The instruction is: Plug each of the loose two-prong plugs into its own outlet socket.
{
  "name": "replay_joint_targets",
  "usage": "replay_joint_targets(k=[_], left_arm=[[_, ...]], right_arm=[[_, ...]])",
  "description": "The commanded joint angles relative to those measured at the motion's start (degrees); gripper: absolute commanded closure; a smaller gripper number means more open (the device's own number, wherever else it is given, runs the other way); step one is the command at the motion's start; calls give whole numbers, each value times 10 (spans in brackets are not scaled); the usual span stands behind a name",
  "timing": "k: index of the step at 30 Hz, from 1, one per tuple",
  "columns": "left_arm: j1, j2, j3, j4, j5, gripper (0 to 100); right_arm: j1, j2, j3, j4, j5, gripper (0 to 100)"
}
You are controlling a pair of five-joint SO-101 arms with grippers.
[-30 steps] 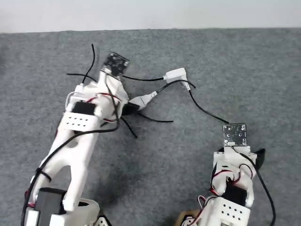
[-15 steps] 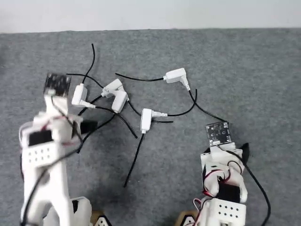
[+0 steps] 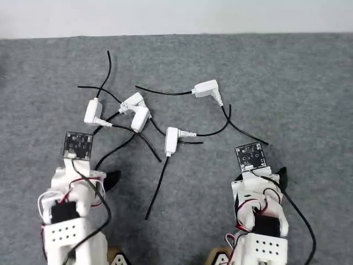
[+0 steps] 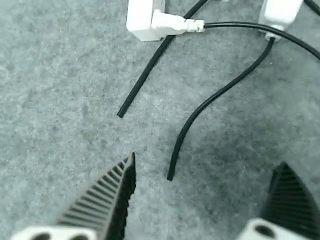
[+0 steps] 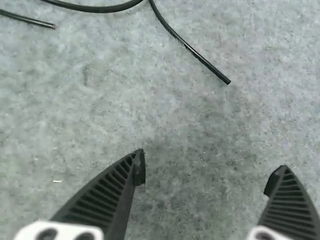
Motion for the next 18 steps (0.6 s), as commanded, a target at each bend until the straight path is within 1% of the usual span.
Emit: replay_joint_targets(k=[1, 7, 12, 18], left_arm=[[-3, -63, 38, -18, 52, 607], [-4, -214, 104, -7, 61, 607], [-2, -308, 103, 105, 61, 607], [-4, -338, 101, 171, 60, 607]], right_arm=[[-8, -1, 9, 4, 7, 627], [-13, -7, 9, 30, 7, 627], [-27, -1, 9, 34, 7, 627], [-28, -7, 9, 61, 7, 627]])
